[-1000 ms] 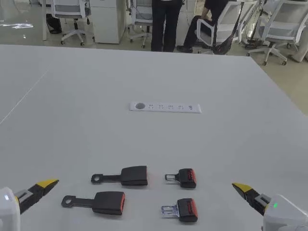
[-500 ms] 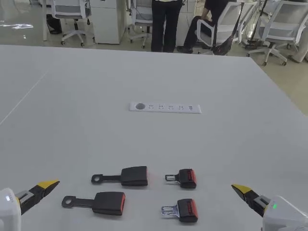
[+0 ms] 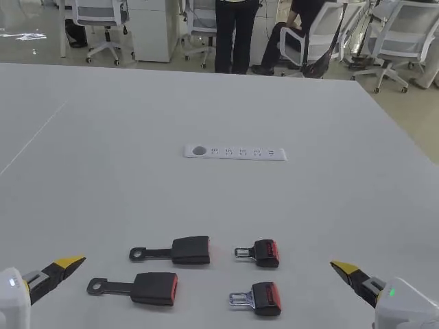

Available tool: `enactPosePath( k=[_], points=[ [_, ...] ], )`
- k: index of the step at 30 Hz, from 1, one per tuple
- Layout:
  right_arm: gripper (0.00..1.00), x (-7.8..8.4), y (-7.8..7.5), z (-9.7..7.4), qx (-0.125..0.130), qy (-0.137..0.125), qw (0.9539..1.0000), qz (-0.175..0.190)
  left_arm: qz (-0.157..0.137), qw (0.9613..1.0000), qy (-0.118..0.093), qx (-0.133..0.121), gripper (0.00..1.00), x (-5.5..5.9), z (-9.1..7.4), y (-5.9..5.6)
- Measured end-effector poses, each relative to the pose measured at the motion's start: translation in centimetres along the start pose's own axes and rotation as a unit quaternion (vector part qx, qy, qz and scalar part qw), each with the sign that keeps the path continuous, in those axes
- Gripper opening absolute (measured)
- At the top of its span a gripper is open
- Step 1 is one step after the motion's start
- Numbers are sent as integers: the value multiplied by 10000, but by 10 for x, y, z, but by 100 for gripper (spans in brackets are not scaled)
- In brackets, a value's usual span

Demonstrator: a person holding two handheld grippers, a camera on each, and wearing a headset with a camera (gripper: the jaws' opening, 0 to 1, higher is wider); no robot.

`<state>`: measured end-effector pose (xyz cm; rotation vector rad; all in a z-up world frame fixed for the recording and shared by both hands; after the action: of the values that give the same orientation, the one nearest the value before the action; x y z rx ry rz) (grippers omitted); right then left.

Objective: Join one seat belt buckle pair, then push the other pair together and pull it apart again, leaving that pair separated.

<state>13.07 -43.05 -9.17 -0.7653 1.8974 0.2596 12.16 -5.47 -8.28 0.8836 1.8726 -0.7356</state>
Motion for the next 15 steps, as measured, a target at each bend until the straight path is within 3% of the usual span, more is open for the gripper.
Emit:
enactPosePath(
  k=[15],
  points=[
    [99,2,-2,0,11,0,10000,10,-2,10000,19,24,100,-4,0,-4]
  ],
)
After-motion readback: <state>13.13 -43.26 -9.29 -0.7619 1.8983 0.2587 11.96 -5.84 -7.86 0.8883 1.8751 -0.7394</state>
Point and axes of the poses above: the centre of the closed fingertips' face, and the gripper's own axes: z roughly forward along the fingers, y roughly to its left, x roughly out of its underside, the point moved 8 cm from there along -z, roughly backward along the fingers, and after that the axes turned 12 degrees about x, right-handed, at the moved point
